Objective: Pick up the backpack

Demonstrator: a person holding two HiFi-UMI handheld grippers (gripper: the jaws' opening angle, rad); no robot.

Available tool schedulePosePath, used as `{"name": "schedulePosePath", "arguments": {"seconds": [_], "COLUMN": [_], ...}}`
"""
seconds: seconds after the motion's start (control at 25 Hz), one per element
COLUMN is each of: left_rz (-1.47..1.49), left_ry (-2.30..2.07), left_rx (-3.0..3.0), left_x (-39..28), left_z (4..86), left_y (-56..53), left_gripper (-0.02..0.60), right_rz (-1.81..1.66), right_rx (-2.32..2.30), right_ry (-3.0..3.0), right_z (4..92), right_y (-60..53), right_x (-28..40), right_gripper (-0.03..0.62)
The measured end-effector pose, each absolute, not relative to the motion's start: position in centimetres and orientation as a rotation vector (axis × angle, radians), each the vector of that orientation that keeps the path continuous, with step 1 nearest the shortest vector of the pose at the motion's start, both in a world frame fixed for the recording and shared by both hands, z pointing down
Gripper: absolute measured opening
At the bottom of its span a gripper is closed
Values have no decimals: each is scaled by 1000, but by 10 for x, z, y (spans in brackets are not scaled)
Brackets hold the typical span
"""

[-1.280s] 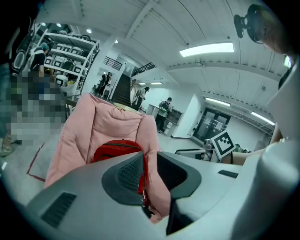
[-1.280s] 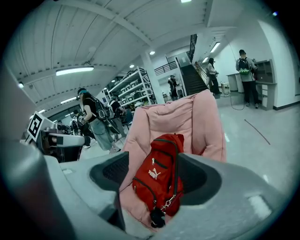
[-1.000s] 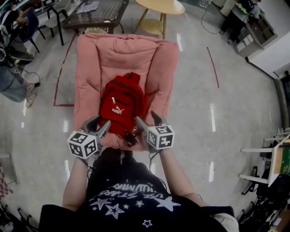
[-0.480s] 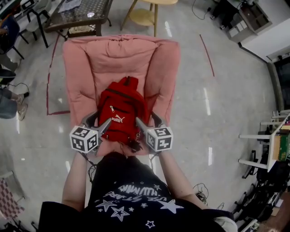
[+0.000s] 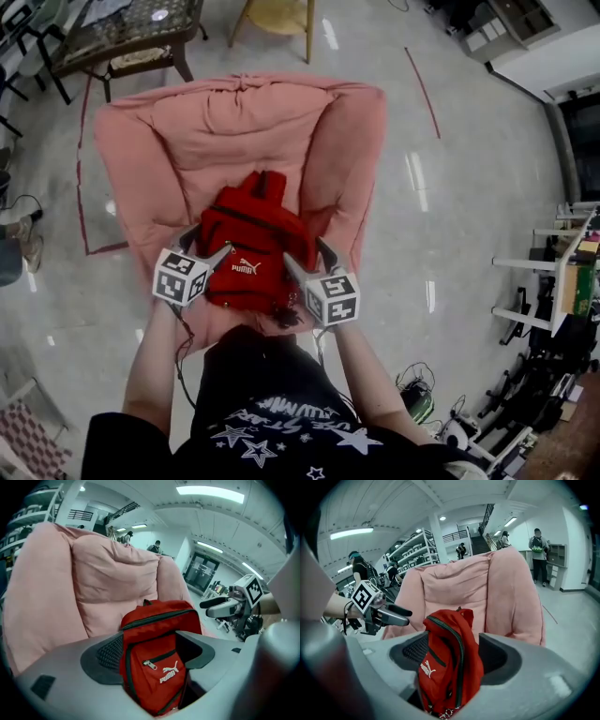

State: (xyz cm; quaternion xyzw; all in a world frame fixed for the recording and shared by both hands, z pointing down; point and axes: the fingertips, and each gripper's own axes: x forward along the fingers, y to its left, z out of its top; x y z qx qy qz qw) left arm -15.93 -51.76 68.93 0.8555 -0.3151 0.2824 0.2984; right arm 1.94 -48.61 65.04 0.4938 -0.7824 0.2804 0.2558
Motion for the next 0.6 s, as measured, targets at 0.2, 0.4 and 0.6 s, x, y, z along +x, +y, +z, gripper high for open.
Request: {"name": "schedulePosePath", "arguments": {"seconds": [0.2, 0.4, 0.6], "left_rz": [852, 998, 1021], "left_ry": [-809, -705, -669], "left_rx": [2297, 2335, 2336], "left_x": [-162, -157, -148], "left_z": [736, 779, 797], "left_y": [-549, -559, -569], "left_gripper": [344, 376, 374], "right_rz": [679, 627, 635], "right_rx": [1290, 1249, 1193], "right_ry": [-2042, -1997, -2005], "right_z": [689, 715, 728], "right_y": [-503, -521, -529], "right_x": [13, 6, -3], "right_gripper": [395, 405, 403]}}
